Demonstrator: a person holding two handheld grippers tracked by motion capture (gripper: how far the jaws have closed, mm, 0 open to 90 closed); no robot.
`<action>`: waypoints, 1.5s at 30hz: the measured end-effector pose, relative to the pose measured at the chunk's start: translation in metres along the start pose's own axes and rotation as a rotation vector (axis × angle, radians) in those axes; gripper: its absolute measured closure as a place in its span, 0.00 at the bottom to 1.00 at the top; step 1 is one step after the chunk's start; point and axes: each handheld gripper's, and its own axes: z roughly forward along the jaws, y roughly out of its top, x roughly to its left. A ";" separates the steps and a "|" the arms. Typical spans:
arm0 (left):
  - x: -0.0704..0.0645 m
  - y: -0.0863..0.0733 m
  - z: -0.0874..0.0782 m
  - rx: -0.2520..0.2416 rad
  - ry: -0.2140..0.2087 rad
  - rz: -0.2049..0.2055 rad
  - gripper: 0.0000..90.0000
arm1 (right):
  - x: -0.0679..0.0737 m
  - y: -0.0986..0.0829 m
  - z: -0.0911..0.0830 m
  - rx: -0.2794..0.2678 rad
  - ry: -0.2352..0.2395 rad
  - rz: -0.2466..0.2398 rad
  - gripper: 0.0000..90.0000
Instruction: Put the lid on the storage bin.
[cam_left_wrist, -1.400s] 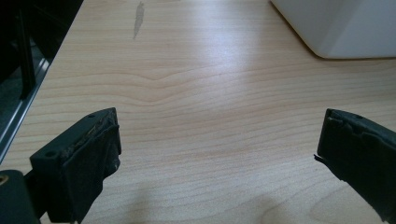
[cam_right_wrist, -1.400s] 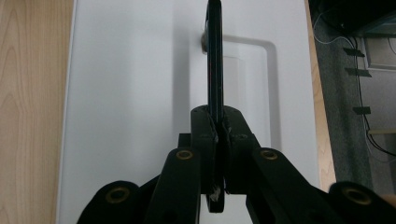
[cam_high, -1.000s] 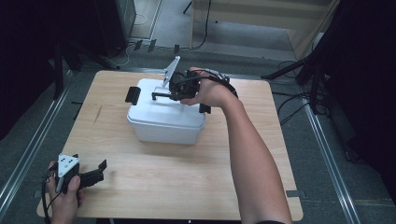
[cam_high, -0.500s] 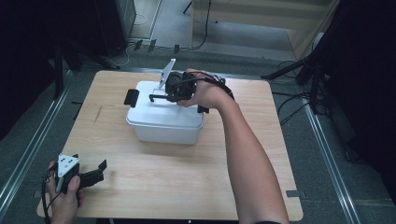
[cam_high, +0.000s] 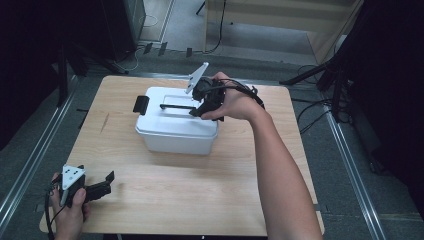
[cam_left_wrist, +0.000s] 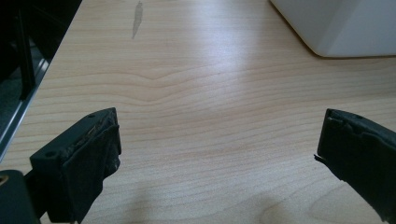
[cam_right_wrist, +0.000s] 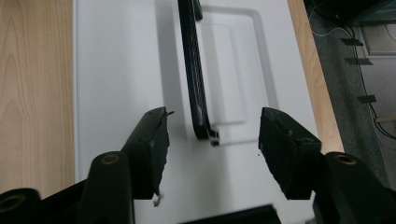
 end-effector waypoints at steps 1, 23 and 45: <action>0.000 0.000 0.000 0.000 0.002 0.001 0.00 | 0.000 -0.003 -0.002 0.002 -0.002 0.004 0.44; 0.000 0.001 0.001 0.005 0.012 0.003 0.00 | 0.006 -0.074 -0.038 0.002 -0.070 0.102 0.17; 0.000 0.001 0.002 0.008 0.009 0.006 0.00 | 0.016 -0.127 -0.059 0.000 -0.109 0.221 0.00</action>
